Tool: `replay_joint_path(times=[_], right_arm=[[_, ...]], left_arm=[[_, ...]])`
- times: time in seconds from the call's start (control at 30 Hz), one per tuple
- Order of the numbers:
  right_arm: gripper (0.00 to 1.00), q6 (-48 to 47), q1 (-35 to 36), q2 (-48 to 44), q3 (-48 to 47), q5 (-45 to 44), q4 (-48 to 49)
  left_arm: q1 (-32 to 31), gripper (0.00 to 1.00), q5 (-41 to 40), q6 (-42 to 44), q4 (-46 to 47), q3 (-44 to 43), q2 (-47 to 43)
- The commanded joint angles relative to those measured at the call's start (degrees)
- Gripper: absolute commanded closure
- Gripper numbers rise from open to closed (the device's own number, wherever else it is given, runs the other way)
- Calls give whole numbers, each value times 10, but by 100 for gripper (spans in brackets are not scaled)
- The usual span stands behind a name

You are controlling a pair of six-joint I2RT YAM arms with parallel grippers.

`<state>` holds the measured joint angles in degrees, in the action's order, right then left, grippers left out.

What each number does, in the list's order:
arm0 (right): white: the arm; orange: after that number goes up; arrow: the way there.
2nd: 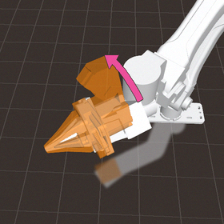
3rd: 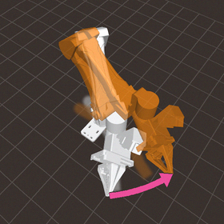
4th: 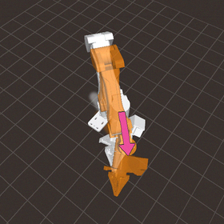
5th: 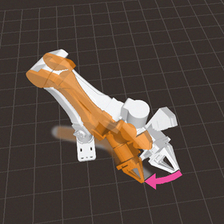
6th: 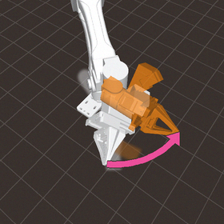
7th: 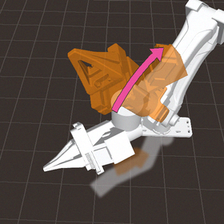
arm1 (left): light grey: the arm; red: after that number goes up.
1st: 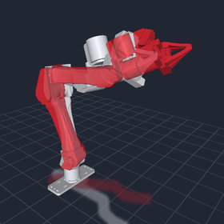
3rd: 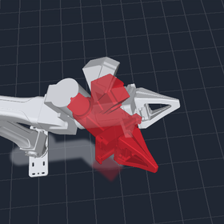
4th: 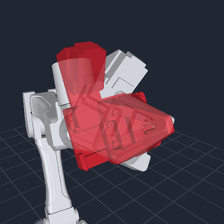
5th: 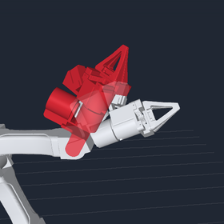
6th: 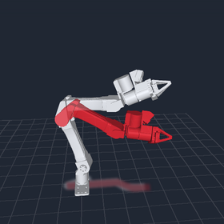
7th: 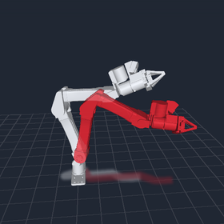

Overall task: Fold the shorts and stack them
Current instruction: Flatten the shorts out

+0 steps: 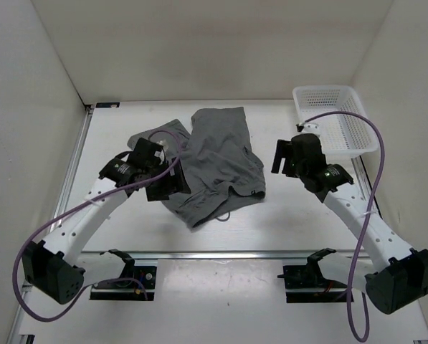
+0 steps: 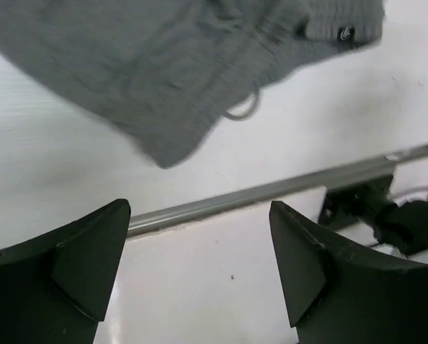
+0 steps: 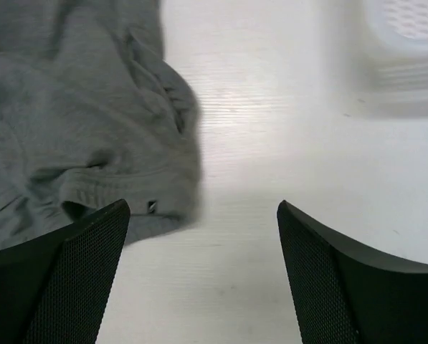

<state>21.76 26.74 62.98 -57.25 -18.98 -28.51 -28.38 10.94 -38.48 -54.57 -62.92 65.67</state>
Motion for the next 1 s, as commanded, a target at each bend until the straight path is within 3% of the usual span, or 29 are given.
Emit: replay_joint_path(times=[0.0,0.13,0.17,0.23,0.27,0.33,0.37,0.47,0.53,0.67,0.77,0.8,0.87,0.9,0.93,0.97], right_arm=[[16,10,-14,-33,-24,-54,-1],[60,26,-14,-11,-59,15,-1],[77,31,-5,12,-65,53,-1],[83,40,50,42,-71,77,9],[83,40,79,59,-86,84,9],[74,35,174,127,-108,92,16],[56,35,203,152,-135,124,16],[36,7,307,261,-193,148,9],[21,-12,359,338,-219,162,1],[17,-25,405,456,-266,140,-14],[21,-18,410,498,-277,140,-21],[26,-18,415,503,-267,132,-21],[46,0,415,508,-255,107,-21],[59,6,415,508,-247,97,-27],[80,12,409,508,-228,88,-27],[89,27,403,498,-216,64,-27]], left_arm=[[17,11,-69,11,-5,-85,-7],[72,46,-169,26,-64,-171,72],[107,60,-180,26,-64,-178,104],[151,60,-175,12,-70,-184,135],[175,60,-162,12,-70,-184,148],[241,49,-132,12,-70,-172,168],[261,45,-103,12,-70,-165,168],[333,29,-59,23,-56,-127,140],[371,24,-54,28,-56,-115,113],[403,24,-31,47,-56,-102,100],[409,24,-31,53,-56,-97,100],[409,24,-31,53,-56,-97,100],[409,24,-26,53,-56,-92,94],[409,24,-26,53,-56,-85,94],[409,24,-26,53,-50,-85,94],[409,24,-26,53,-50,-79,94]])
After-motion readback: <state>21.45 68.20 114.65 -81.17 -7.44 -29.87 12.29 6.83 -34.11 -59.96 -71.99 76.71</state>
